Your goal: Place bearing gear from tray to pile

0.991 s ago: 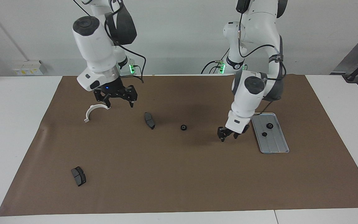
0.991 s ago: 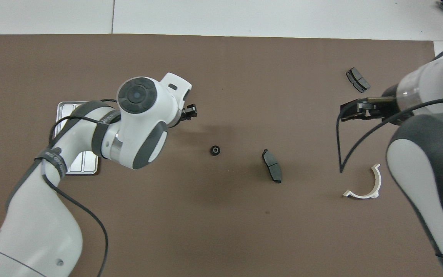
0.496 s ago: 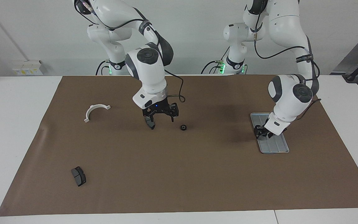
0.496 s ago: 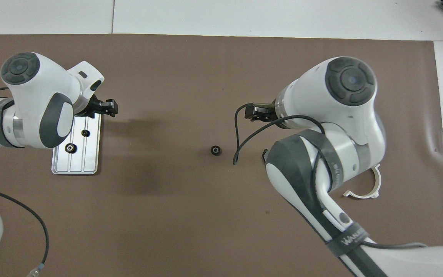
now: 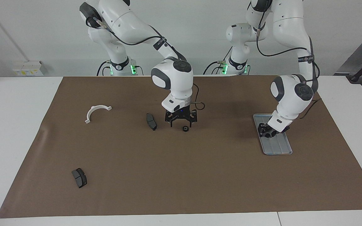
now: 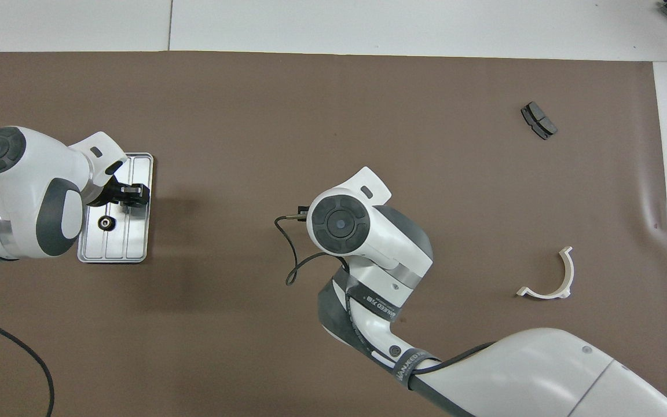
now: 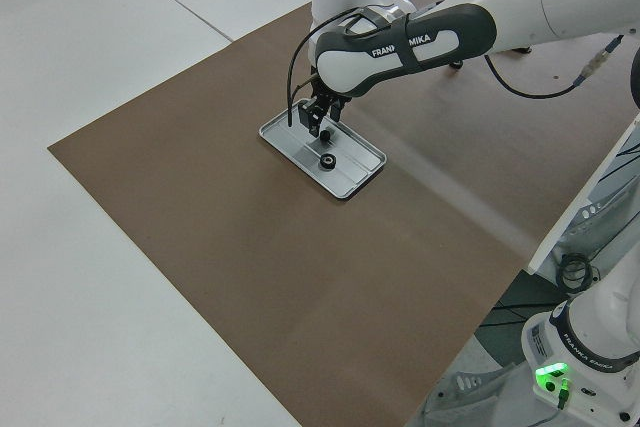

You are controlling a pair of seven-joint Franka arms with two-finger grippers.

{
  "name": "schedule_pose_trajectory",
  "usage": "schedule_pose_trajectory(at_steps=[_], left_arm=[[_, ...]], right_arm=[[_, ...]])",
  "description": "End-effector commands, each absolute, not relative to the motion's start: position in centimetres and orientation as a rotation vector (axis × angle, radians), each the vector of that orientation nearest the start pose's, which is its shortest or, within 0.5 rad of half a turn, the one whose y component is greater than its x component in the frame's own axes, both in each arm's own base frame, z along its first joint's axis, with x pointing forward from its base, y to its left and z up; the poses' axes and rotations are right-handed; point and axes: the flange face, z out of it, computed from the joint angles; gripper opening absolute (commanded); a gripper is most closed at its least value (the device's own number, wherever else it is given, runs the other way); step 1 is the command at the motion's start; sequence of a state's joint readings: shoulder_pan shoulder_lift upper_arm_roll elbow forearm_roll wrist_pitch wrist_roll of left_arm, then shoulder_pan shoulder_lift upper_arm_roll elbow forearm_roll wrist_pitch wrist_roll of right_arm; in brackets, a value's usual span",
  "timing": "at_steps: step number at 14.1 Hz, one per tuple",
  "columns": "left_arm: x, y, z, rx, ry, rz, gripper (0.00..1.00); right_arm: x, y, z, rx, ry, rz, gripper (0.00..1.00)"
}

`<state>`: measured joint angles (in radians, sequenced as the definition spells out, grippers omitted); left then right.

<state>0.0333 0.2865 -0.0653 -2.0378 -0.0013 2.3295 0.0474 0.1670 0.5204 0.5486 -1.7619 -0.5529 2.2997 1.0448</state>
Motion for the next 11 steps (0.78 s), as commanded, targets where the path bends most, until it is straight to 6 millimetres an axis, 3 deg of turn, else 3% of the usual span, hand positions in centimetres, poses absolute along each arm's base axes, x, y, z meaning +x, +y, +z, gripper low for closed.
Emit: schedule_pose_trajectory(at_steps=[1, 8, 11], left_arm=[[58.3, -0.8, 31.2, -3.153, 0.115, -0.055, 0.52], [58.3, -0.6, 31.0, -3.153, 0.112, -0.06, 0.33], [57.9, -0.6, 30.6, -3.153, 0.113, -0.05, 0.27]], right_arm=[[53.5, 40.8, 30.0, -3.126, 0.086, -0.339, 1.0], [52.4, 41.6, 28.8, -3.132, 0.061, -0.304, 1.0], [52.2, 41.5, 28.4, -3.13, 0.052, -0.298, 0.89]])
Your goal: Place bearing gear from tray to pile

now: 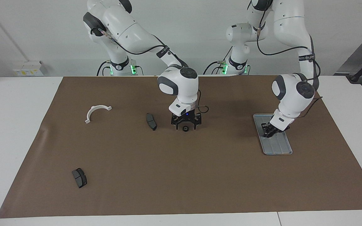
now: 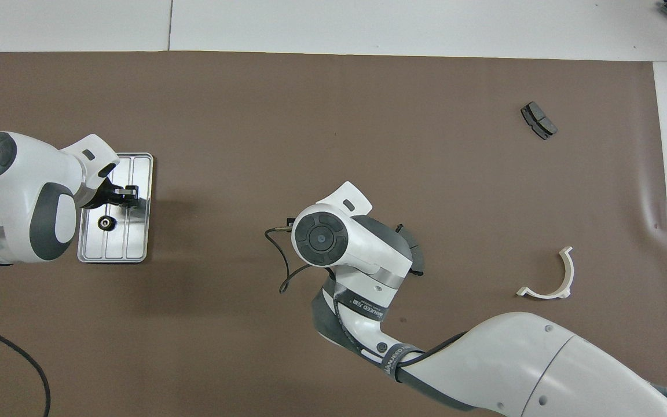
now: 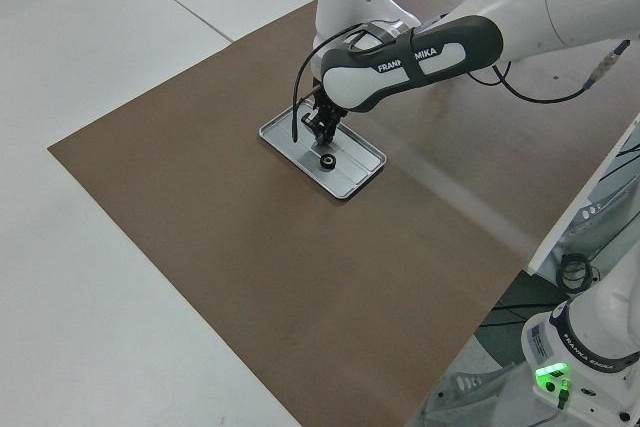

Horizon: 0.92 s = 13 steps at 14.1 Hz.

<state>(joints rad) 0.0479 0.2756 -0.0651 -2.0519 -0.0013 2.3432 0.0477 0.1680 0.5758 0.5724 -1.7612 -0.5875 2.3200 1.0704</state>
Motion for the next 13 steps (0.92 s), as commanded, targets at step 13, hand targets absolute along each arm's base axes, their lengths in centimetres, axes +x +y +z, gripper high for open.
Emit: schedule_pose_trajectory(at_steps=[13], left_arm=[[60.8, -1.6, 34.4, -3.162, 0.107, -0.072, 0.0]], right_arm=[[52.0, 41.5, 27.9, -3.087, 0.055, -0.31, 0.59]])
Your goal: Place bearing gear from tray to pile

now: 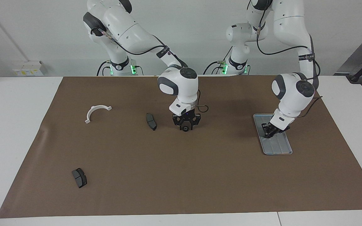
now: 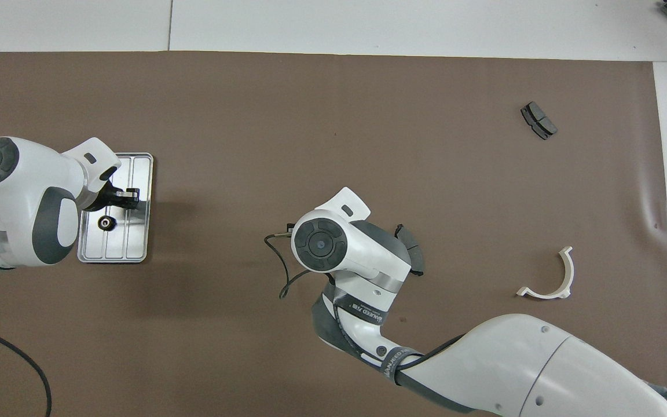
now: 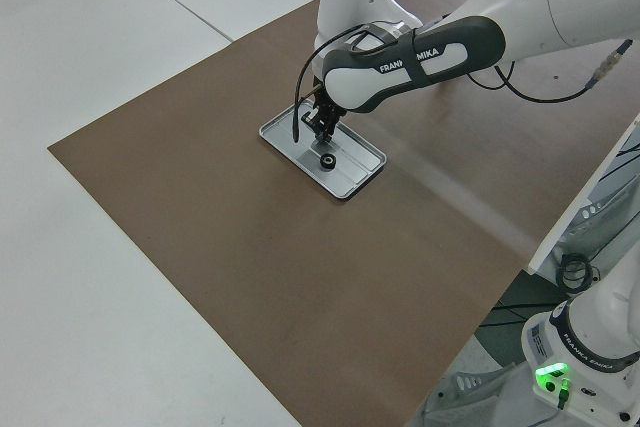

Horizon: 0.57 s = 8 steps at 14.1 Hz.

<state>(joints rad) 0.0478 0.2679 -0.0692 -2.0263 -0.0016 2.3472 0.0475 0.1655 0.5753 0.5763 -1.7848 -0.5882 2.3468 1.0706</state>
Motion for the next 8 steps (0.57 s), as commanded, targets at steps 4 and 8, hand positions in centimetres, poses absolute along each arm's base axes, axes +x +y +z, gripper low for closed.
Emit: schedule_pose_trajectory(at_steps=[4, 8], left_arm=[[61.4, -6.7, 36.9, -3.171, -0.04, -0.04, 0.0], [60.8, -11.3, 37.0, -3.171, -0.158, -0.041, 0.0]], right_arm=[[52.0, 41.4, 27.8, -3.089, 0.052, -0.307, 0.54], [51.9, 41.4, 27.7, -3.097, 0.043, -0.303, 0.23]])
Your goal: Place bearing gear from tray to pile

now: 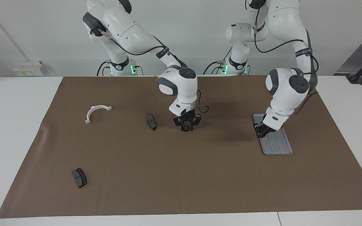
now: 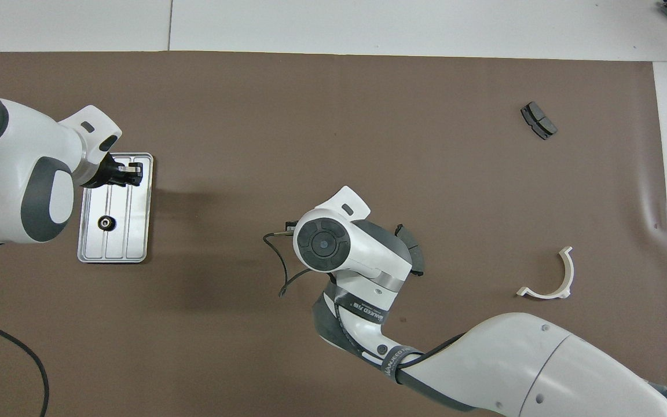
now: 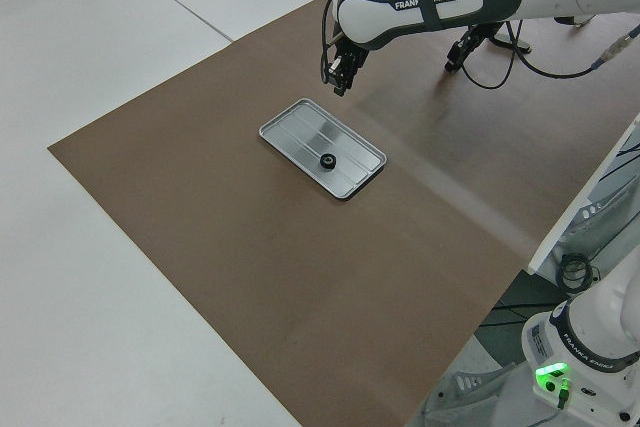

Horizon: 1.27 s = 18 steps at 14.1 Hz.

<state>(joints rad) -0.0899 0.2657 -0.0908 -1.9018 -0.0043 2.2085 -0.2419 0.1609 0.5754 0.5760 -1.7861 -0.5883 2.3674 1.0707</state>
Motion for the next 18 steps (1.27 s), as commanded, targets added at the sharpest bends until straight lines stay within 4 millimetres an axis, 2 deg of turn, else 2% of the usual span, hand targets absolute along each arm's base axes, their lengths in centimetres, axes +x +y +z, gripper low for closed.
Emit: schedule_pose_trajectory(at_steps=[1, 4, 5, 7, 9, 11, 13, 14, 16, 17, 18], left_arm=[[60.7, -11.8, 37.1, -3.171, -0.162, -0.043, 0.0], [60.5, -13.5, 37.1, -3.172, -0.209, -0.055, 0.0], [60.3, -14.7, 37.1, -3.174, -0.222, -0.06, 0.0], [59.5, -18.0, 37.2, -3.177, -0.256, -0.072, 0.0], [58.3, -22.2, 37.4, -3.188, -0.287, -0.104, 0.0], [56.9, -26.6, 36.9, -3.2, -0.327, -0.123, 0.0], [55.5, -32.0, 35.3, -3.213, -0.334, -0.125, 0.0], [55.1, -34.0, 34.8, -3.221, -0.342, -0.133, 0.0], [54.3, -36.6, 34.1, -3.244, -0.302, -0.158, 0.0], [53.4, -38.0, 33.9, -3.259, -0.269, -0.173, 0.07], [52.9, -38.7, 33.9, -3.268, -0.246, -0.183, 0.21]], right_arm=[[52.0, 41.3, 27.8, -3.093, 0.043, -0.307, 0.0], [52.8, 40.9, 28.7, -3.099, 0.057, -0.324, 0.0], [53.0, 40.5, 29.4, -3.108, 0.072, -0.331, 0.0], [53.4, 39.3, 32.7, -3.14, 0.115, -0.385, 0.0], [54.5, 37.1, 35.7, -3.131, 0.2, -0.381, 0.0], [56.7, 33.1, 38.4, -3.118, 0.24, -0.366, 0.0], [58.9, 28.1, 39.8, -3.118, 0.237, -0.305, 0.0], [59.9, 25.5, 40.4, -3.107, 0.216, -0.282, 0.0], [61.6, 20.3, 40.3, -3.106, 0.151, -0.23, 0.0], [62.2, 17.9, 40.1, -3.11, 0.111, -0.22, 0.0], [62.7, 15.1, 40.1, -3.115, 0.076, -0.207, 0.0]])
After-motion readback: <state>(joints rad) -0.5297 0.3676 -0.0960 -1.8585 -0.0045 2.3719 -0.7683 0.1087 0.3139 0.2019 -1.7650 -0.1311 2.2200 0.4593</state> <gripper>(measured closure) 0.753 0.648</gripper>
